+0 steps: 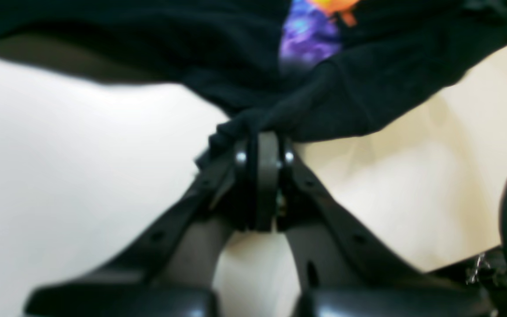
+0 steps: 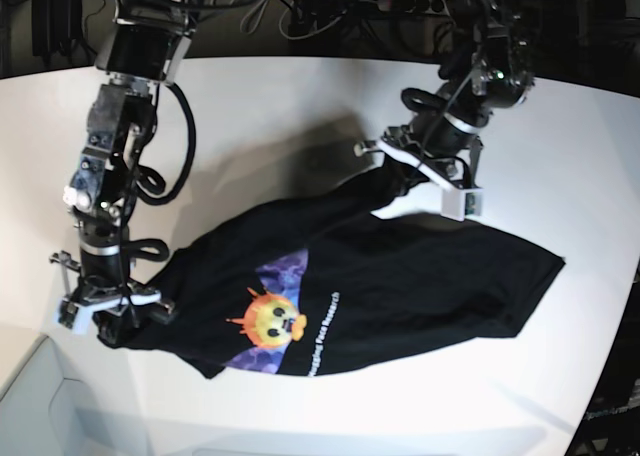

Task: Layout the t-shirt on the table in an organized manner, then fold the t-shirt properly
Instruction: 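Lift the shirt with both grippers and stretch it apart, then lower the shirt onto the table and open both grippers, then grasp the shirt's shoulder edges with both grippers, then lift the shirt high with both grippers and lay it flat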

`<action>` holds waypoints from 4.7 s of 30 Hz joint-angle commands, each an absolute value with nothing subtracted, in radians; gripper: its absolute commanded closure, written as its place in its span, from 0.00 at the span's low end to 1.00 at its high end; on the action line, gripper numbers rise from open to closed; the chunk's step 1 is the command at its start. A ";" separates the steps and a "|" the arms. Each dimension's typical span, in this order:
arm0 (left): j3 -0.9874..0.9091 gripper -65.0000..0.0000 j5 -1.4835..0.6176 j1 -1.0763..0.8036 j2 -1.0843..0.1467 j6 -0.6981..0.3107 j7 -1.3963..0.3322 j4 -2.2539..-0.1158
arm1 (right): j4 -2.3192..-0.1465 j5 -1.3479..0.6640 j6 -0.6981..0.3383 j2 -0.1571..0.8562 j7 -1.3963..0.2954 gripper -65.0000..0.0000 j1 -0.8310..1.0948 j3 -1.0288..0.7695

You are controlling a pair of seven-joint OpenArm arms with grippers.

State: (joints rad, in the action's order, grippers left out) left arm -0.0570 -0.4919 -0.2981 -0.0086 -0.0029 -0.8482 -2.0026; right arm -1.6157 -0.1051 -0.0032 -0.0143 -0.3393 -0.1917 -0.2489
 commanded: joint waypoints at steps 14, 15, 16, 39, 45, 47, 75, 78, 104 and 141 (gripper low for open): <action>0.107 0.55 -0.533 -0.292 -0.131 -0.004 -0.829 -2.025 | -1.716 -0.108 -0.007 -0.013 -0.300 0.50 -0.031 -0.311; 0.107 0.49 -0.558 -0.288 -0.139 -0.004 -0.828 -2.025 | -1.742 -0.108 -0.007 -0.013 -0.300 0.48 -0.015 -0.308; 0.105 0.44 -0.588 -0.283 -0.147 -0.004 -0.826 -2.025 | -1.768 -0.108 -0.007 -0.016 -0.300 0.46 0.001 -0.305; -0.499 0.25 -0.443 0.097 -0.395 -0.005 -0.653 -1.279 | -1.883 -0.107 -0.004 -0.077 -0.305 0.32 0.410 0.246; -0.341 0.24 -0.326 0.203 -0.398 -0.005 -0.435 -1.061 | -1.883 -0.107 -0.004 -0.074 -0.300 0.32 0.446 0.262; -0.311 0.24 -0.331 0.242 -0.397 -0.005 -0.409 -0.984 | -1.885 -0.107 -0.004 -0.071 -0.298 0.32 0.463 0.262; -0.111 1.00 -0.332 0.461 -0.323 -0.001 -0.134 -0.615 | -1.870 -0.107 -0.002 -0.001 -0.306 0.32 0.518 0.483; -0.113 0.98 -0.334 0.446 -0.329 -0.001 -0.134 -0.618 | -1.793 -0.107 -0.002 -0.005 -0.305 0.32 0.481 0.483; -0.429 1.00 -0.335 0.277 -0.312 -0.002 -0.398 -1.098 | -1.969 -0.105 -0.004 -0.008 -0.268 1.00 0.374 0.180; -0.595 1.00 -0.337 0.423 -0.249 0.005 -0.512 -2.026 | -2.045 -0.102 -0.001 -0.064 0.343 1.00 -0.329 0.104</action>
State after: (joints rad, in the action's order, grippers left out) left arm -0.5922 -0.3374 0.3973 -0.2371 0.0040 -0.5411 -2.0121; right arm -2.0293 -0.1047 0.0002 -0.0608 0.3115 -0.3004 0.1040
